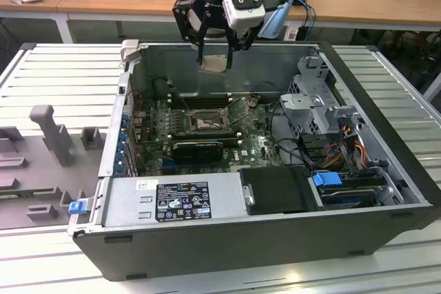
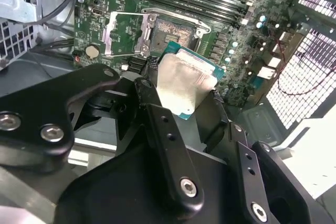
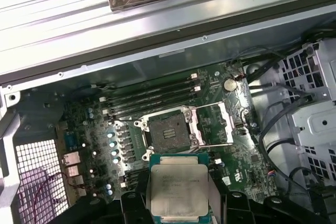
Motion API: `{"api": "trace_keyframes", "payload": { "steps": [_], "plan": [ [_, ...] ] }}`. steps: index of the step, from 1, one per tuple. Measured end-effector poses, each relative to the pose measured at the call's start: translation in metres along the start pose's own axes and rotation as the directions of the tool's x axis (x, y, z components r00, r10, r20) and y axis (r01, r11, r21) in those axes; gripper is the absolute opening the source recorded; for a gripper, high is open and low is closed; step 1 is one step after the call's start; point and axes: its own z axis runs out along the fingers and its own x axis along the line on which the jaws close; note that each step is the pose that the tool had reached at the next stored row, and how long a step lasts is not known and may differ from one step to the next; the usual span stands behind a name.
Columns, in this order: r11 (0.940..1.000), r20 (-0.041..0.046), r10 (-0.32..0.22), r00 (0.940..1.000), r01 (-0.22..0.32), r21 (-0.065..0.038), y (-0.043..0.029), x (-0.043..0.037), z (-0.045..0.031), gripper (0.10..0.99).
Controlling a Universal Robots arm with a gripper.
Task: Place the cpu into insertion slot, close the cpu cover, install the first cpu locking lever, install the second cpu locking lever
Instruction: 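Place the cpu into insertion slot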
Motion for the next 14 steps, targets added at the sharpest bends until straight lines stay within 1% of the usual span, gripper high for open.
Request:
{"api": "trace_keyframes", "payload": {
  "steps": [7,14],
  "plan": [
    [0.9985,0.0048,0.054,0.9985,-0.054,-0.001,0.0000,0.0000,0.0003,0.529],
    [0.9942,0.0094,0.107,0.9942,-0.107,-0.003,-0.0001,0.0000,0.0006,0.529]
  ]
}}
